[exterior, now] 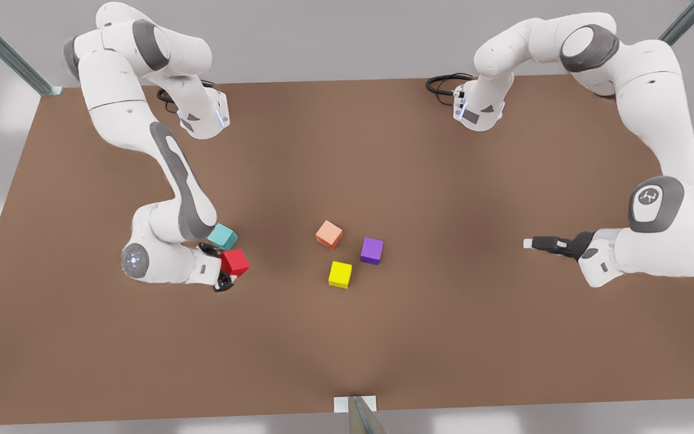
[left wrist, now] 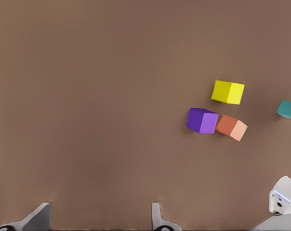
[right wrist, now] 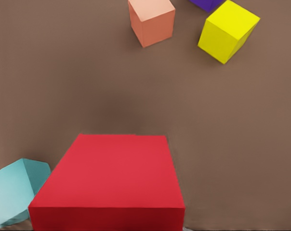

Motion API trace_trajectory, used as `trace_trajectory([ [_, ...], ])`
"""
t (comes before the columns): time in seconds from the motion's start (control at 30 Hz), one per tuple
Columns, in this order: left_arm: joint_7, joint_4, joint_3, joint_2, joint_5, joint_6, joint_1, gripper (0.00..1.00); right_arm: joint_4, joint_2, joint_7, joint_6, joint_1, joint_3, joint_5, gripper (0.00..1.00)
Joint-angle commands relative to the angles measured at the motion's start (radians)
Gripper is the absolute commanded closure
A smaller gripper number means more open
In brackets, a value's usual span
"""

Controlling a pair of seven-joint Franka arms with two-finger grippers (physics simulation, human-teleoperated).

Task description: Pick up red wooden cube and pass to hand red wooden cube and place in blue wooden cube

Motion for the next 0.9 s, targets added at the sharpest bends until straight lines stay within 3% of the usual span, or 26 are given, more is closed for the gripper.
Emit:
trace_trajectory([
  [0.0,-0.015,-0.130,0.448,-0.233,-0.049,-0.040,-0.353,0.00,-0.003,-0.015,1.157,-0.002,0.044,0.001,-0.412,0.42],
  [0.03,0.003,-0.175,0.708,-0.329,-0.129,-0.028,-0.566,0.00,-0.007,-0.018,1.172,-0.007,0.046,0.000,-0.427,0.42],
  [0.17,0.293,-0.293,0.828,-0.477,-0.126,-0.052,-0.682,0.00,-0.085,-0.088,1.268,-0.018,0.035,-0.002,-0.473,0.42],
  [0.5,0.272,-0.274,0.826,-0.447,-0.198,-0.094,-0.652,0.00,-0.467,-0.280,1.442,0.195,0.032,0.000,-0.461,0.42],
  [0.87,0.273,-0.274,0.828,-0.444,-0.197,-0.088,-0.650,0.00,-0.580,-0.305,1.469,0.307,0.043,0.003,-0.458,0.42],
])
